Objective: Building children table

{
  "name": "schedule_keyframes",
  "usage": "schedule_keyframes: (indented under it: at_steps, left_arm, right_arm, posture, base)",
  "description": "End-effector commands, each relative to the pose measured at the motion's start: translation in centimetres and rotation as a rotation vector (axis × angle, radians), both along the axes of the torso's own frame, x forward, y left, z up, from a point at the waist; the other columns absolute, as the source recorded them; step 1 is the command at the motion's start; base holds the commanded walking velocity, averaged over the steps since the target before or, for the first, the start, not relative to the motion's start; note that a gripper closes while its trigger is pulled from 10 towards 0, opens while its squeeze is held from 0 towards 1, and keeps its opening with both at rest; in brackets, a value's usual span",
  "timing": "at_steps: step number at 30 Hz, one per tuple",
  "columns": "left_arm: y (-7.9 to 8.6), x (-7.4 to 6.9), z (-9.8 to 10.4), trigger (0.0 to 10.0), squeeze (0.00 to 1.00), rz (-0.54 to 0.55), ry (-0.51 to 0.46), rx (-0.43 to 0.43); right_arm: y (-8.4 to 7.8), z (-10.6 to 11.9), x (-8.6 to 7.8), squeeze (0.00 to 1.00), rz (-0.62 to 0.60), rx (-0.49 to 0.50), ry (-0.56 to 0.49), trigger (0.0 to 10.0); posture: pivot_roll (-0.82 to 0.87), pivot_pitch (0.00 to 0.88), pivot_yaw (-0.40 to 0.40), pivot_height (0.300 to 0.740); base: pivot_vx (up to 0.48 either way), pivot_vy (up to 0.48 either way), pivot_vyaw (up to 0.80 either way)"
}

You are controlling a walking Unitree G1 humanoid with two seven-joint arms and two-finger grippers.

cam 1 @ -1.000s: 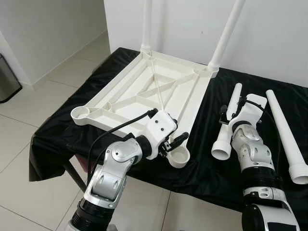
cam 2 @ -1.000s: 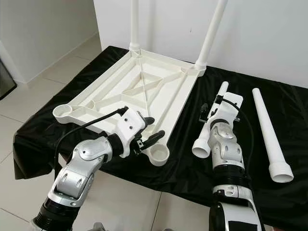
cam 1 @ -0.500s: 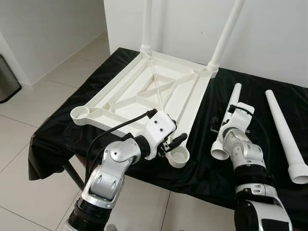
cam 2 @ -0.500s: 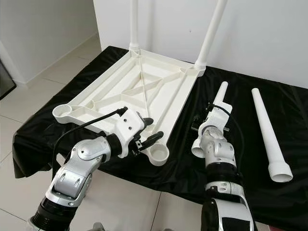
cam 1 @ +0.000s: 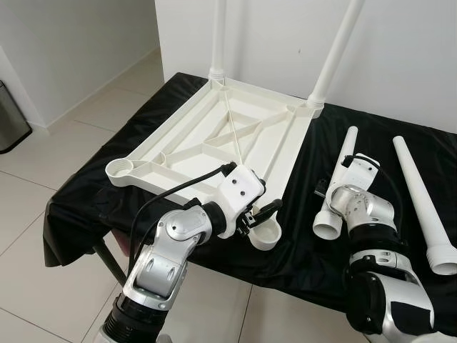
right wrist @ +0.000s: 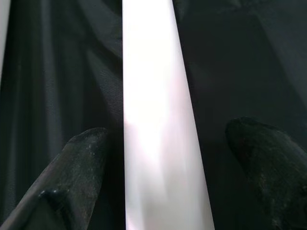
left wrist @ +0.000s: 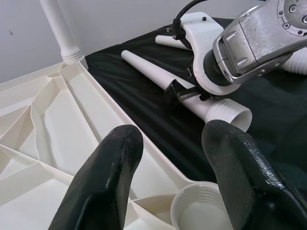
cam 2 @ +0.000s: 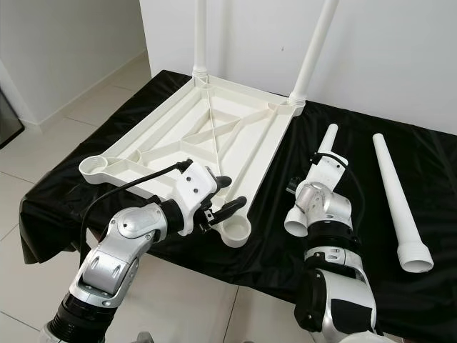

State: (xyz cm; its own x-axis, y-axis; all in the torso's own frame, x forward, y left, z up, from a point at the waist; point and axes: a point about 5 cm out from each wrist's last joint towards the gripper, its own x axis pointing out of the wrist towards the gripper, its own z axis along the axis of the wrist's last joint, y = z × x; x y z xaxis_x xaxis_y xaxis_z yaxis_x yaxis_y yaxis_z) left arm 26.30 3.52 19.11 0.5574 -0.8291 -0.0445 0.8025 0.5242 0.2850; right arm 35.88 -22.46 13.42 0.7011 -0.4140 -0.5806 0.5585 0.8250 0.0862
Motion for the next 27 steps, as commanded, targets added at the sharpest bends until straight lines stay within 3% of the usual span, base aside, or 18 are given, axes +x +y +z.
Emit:
schedule_keyframes:
  at_steps: [1,8,9,12,13,21,27]
  left_arm:
    - [-0.12,0.04,0.44,10.0,0.0,0.022,-0.018,-0.005]
    - [-0.01,0.29,0.69,10.0,0.0,0.036,-0.025,-0.01]
    - [-0.01,0.31,0.75,10.0,0.0,0.036,-0.025,-0.012]
    - [-0.02,0.33,0.79,10.0,0.0,0.037,-0.026,-0.014]
    - [-0.02,0.35,0.83,10.0,0.0,0.038,-0.027,-0.013]
    - [0.02,0.39,0.91,10.0,0.0,0.044,-0.026,-0.017]
    - [0.23,0.44,0.92,10.0,0.0,0.037,-0.027,-0.011]
  right_arm:
    - [0.15,-1.96,-0.74,0.0,-0.01,0.029,0.106,10.0]
    - [0.04,-2.28,-0.68,0.0,-0.01,0.046,0.196,10.0]
    - [0.27,-2.32,-0.6,0.0,0.012,0.067,0.197,7.9]
    - [0.44,-2.36,-0.54,0.0,0.026,0.085,0.198,7.9]
    - [0.52,-2.3,-0.5,0.0,0.028,0.09,0.213,0.0]
    - [0.63,-2.43,-0.5,0.0,0.02,0.122,0.261,0.0]
    - [0.32,-1.97,-0.19,0.0,0.007,0.11,0.237,0.0]
  posture:
    - [-0.01,0.0,-0.051,0.74]
    - [-0.01,0.0,-0.058,0.74]
    - [-0.02,0.0,-0.061,0.74]
    - [-0.02,0.0,-0.061,0.74]
    - [-0.02,0.0,-0.062,0.74]
    - [-0.02,0.0,-0.064,0.74]
    - [-0.02,0.0,-0.068,0.74]
  base:
    - [0.0,0.0,0.0]
    - [0.0,0.0,0.0]
    - [0.0,0.0,0.0]
    - [0.0,0.0,0.0]
    - [0.0,0.0,0.0]
    - [0.0,0.0,0.0]
    - [0.0,0.0,0.0]
